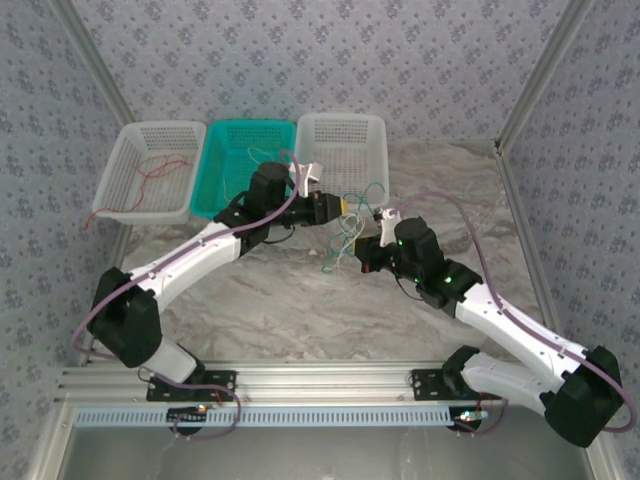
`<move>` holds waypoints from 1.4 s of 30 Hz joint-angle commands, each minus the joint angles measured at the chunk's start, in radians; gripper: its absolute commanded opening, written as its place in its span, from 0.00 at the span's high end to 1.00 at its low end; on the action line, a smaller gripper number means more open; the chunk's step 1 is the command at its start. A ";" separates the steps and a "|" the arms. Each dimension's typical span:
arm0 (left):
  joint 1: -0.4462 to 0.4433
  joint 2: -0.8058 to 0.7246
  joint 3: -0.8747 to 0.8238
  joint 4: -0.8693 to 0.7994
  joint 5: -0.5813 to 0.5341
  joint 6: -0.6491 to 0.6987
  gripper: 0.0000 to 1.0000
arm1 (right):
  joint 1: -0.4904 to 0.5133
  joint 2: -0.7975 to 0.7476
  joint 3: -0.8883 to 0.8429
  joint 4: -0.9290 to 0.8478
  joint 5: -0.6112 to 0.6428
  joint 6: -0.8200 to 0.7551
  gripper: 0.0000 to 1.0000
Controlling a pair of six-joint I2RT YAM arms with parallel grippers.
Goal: Untangle the cables
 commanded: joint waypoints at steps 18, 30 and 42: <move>0.156 -0.255 0.040 -0.198 -0.050 0.080 1.00 | -0.189 0.079 -0.105 -0.309 0.253 0.151 0.97; 0.193 -0.306 -0.089 -0.120 -0.014 0.054 1.00 | -0.341 -0.083 -0.222 -0.233 0.121 0.218 0.96; 0.152 -0.330 -0.013 -0.198 -0.046 0.174 1.00 | -0.345 -0.047 -0.204 -0.324 0.071 0.151 0.83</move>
